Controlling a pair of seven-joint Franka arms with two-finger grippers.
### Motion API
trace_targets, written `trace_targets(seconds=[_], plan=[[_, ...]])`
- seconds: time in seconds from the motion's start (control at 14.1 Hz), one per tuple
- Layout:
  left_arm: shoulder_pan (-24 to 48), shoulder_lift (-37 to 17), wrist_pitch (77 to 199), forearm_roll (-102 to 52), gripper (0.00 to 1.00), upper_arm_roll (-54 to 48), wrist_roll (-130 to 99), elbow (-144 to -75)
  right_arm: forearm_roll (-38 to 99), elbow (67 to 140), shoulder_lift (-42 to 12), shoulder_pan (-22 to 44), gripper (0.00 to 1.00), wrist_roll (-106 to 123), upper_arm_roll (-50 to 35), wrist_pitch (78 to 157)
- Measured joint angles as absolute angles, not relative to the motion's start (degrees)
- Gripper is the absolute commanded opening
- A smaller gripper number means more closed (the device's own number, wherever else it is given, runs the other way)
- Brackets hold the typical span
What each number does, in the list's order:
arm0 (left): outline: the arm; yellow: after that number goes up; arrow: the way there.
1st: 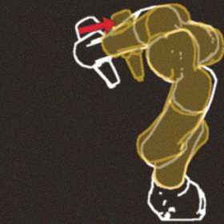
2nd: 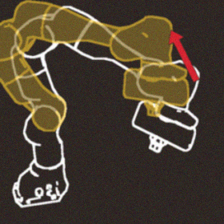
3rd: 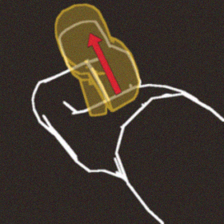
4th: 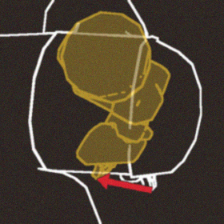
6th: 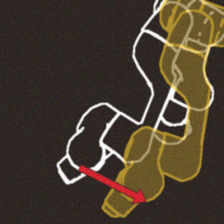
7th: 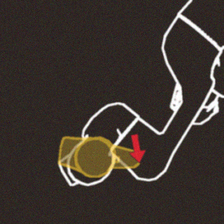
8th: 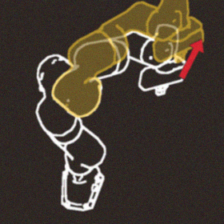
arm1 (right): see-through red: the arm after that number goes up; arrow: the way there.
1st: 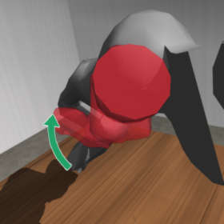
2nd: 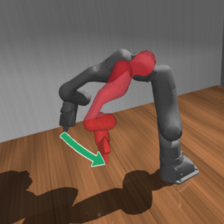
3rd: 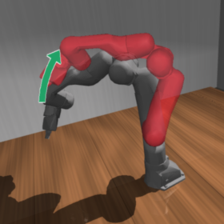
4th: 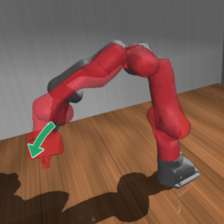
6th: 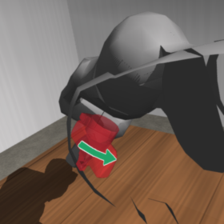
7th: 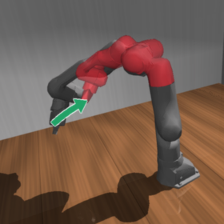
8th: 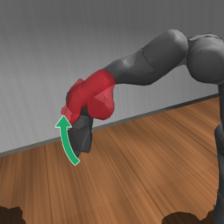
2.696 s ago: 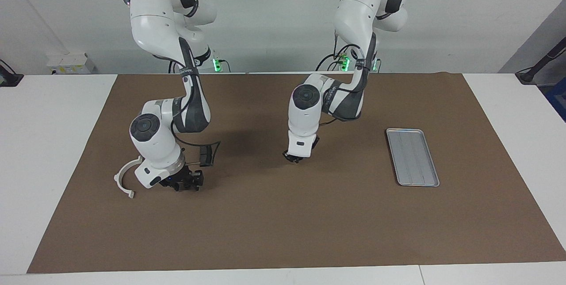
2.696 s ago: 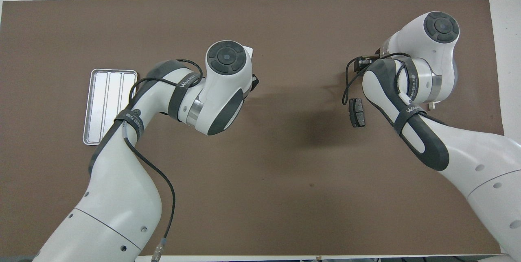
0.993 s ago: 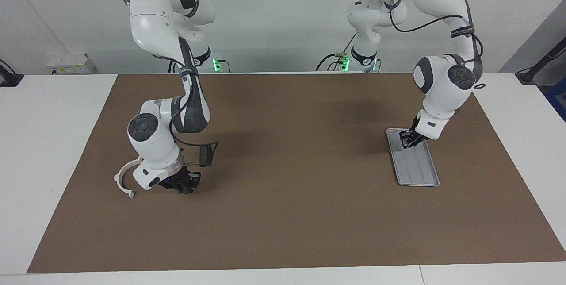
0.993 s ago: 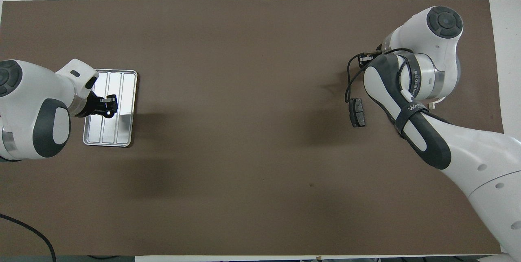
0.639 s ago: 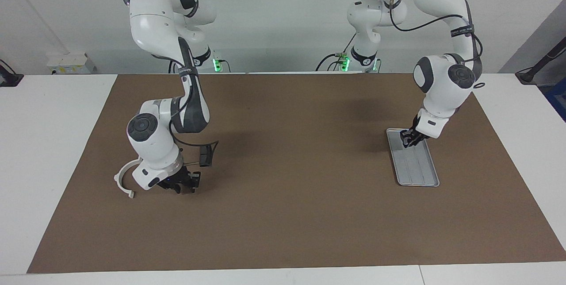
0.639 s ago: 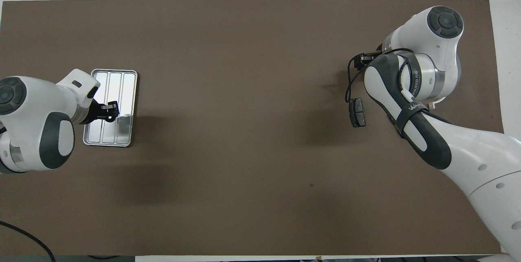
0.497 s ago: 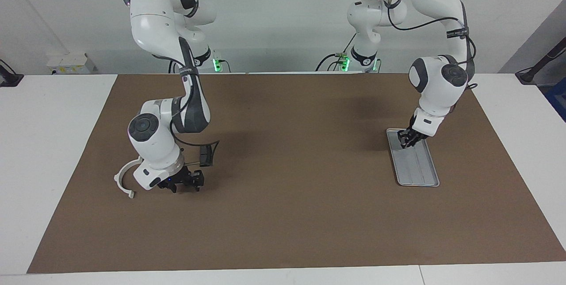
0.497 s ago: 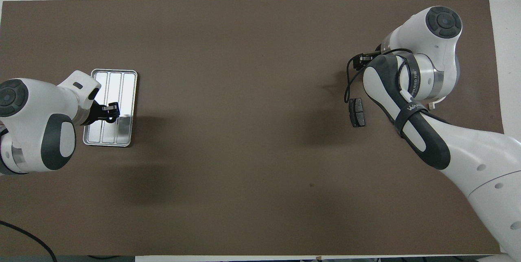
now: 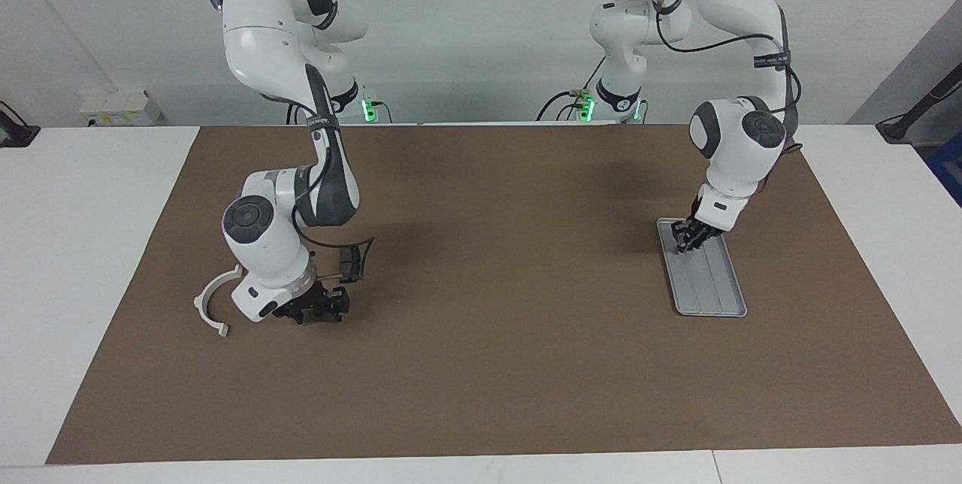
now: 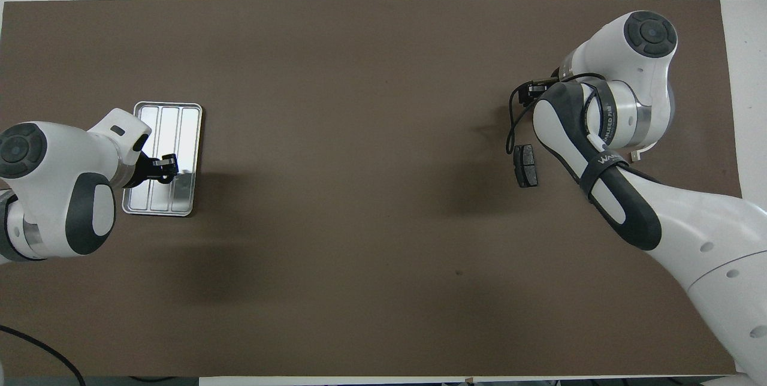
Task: Pick bearing gear from pile to tray
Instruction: 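Lower the gear into the tray and open the left gripper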
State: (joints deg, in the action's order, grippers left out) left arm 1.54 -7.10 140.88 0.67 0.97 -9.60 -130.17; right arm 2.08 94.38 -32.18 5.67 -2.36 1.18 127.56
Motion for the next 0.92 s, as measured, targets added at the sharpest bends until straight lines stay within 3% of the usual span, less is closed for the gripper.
trace_targets(seconds=[0.21, 0.43, 0.64, 0.85, 0.92], plan=[[1.47, -7.1, 140.96, 0.67, 0.1, 0.97, -9.59, -130.22, 2.08, 95.08, -32.18, 5.67, 0.74, -2.34, 1.13, 127.56], [1.42, -7.1, 140.97, 0.67, 0.11, 0.96, -9.59, -130.39, 2.08, 95.21, -32.13, 5.67, 0.73, -1.98, 1.13, 127.56], [1.37, -7.1, 141.02, 0.67, 0.13, 0.95, -9.59, -130.92, 2.07, 95.42, -31.95, 5.66, 0.53, -1.66, 1.14, 127.53], [1.31, -7.1, 141.08, 0.67, 0.61, 0.93, -9.56, -130.97, 2.07, 95.63, -31.49, 5.64, 0.34, -1.64, 1.29, 127.35], [1.3, -7.1, 141.16, 0.67, 0.82, 0.92, -9.52, -130.97, 2.07, 95.72, -31.36, 5.64, 0.28, -1.63, 1.3, 127.35]])
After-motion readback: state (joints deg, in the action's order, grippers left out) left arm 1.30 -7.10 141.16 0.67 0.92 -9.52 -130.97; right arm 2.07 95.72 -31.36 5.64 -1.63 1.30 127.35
